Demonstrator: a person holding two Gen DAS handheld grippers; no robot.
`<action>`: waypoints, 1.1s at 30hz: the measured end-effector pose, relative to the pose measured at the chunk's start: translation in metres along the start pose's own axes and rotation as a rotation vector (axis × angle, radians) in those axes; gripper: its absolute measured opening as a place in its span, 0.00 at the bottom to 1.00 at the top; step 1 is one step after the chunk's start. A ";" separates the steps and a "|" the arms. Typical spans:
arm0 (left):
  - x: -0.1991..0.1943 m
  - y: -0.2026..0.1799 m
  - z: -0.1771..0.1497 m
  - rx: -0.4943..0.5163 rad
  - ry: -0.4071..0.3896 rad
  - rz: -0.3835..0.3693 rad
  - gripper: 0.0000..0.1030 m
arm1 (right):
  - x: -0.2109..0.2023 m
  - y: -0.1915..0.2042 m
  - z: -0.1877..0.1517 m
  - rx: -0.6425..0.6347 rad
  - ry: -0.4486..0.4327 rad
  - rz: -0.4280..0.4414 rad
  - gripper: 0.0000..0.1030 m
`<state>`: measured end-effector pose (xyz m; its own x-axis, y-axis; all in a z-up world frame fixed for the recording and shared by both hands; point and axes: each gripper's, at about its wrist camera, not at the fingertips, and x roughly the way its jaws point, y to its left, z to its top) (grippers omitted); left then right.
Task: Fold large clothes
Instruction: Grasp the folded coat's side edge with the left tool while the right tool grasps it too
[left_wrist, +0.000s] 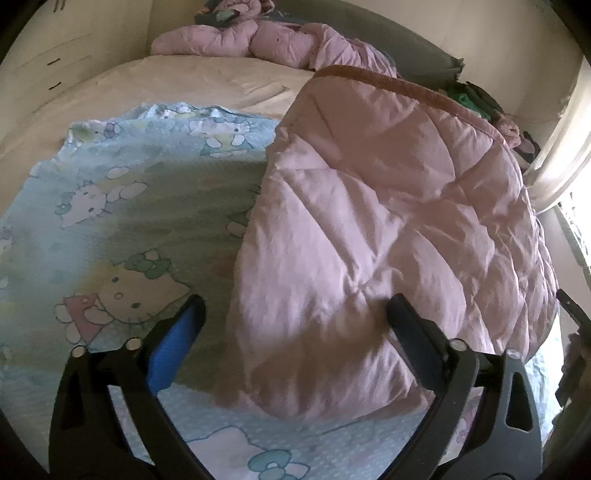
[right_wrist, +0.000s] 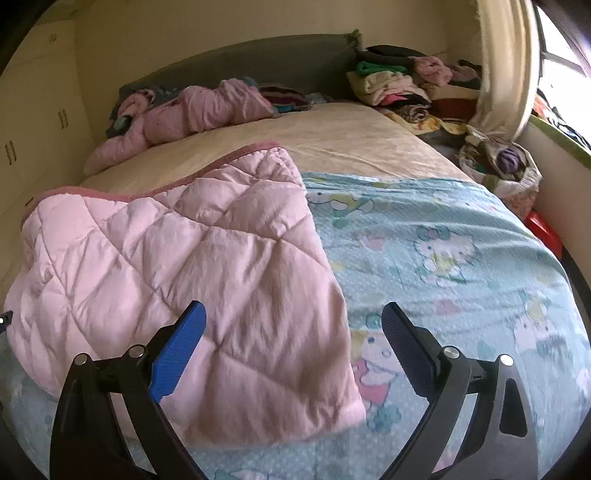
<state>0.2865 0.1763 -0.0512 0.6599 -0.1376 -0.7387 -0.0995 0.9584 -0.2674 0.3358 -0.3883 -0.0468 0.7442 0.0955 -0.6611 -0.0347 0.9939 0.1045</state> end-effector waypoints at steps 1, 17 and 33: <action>-0.001 -0.001 0.001 -0.001 -0.003 -0.020 0.65 | 0.006 0.001 0.002 -0.011 0.004 0.002 0.92; -0.020 -0.028 0.066 0.022 -0.211 -0.038 0.12 | 0.002 0.023 0.047 0.029 -0.145 -0.016 0.17; 0.062 -0.031 0.079 0.038 -0.178 0.078 0.12 | 0.106 0.016 0.056 0.138 0.023 -0.115 0.16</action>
<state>0.3891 0.1580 -0.0398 0.7727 -0.0192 -0.6345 -0.1295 0.9737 -0.1873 0.4517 -0.3651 -0.0740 0.7227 -0.0157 -0.6910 0.1427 0.9816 0.1270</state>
